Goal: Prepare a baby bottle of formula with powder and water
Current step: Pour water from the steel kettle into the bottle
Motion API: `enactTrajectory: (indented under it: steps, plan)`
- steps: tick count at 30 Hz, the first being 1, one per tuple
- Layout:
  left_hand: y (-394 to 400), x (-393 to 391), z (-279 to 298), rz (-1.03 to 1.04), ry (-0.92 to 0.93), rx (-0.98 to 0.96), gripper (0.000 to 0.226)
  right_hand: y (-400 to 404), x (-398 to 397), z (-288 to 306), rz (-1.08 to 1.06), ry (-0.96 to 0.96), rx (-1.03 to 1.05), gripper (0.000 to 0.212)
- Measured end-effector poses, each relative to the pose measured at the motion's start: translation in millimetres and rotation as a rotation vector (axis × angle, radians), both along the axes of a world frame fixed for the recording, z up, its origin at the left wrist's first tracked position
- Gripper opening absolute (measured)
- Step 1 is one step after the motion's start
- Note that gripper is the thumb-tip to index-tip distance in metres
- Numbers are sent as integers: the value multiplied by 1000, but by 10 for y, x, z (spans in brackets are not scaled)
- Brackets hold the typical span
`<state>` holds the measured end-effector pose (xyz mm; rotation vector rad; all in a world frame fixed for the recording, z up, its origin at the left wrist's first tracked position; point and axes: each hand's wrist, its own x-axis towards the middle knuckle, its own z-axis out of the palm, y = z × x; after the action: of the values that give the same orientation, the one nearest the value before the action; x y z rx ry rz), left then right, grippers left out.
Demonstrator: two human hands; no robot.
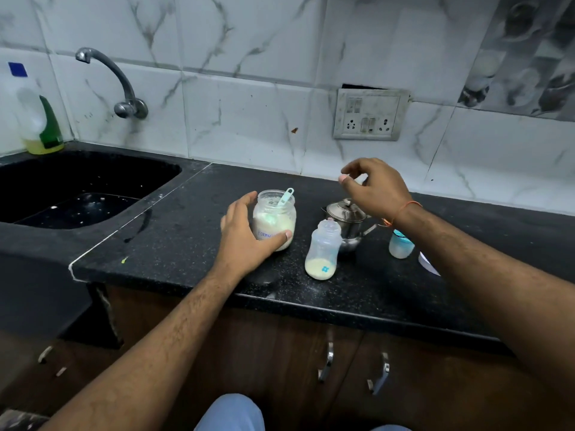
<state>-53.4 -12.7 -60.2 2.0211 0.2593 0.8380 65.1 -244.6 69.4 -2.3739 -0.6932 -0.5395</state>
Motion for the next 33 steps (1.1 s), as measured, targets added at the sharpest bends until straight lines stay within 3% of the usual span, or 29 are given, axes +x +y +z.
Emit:
enactTrajectory:
  steps: [4,7,9,14,19,24,28,33]
  plan:
    - [-182,-198,91,127,-260,268,66,-396,-6,-65,-144,178,5,27]
    - [-328,-269,86,48,-367,315,55,-587,-13,-164,-190,293,-5,32]
    - [-495,-308,115,-72,-313,190,55,-660,-14,-243,-180,366,25,34]
    - [-725,-188,26,-295,43,-150,68,-635,-65,-376,-122,639,188,35]
    - [-672,-41,9,-431,217,-51,62,-553,-83,-465,-67,789,313,34]
    - [-625,40,-55,-472,293,57,44,-491,-103,-531,-48,861,392,33]
    - [-605,75,-88,-478,330,101,45,-484,-129,-553,-5,935,472,36]
    - [-575,101,-107,-496,325,102,49,-483,-109,-663,6,860,481,36]
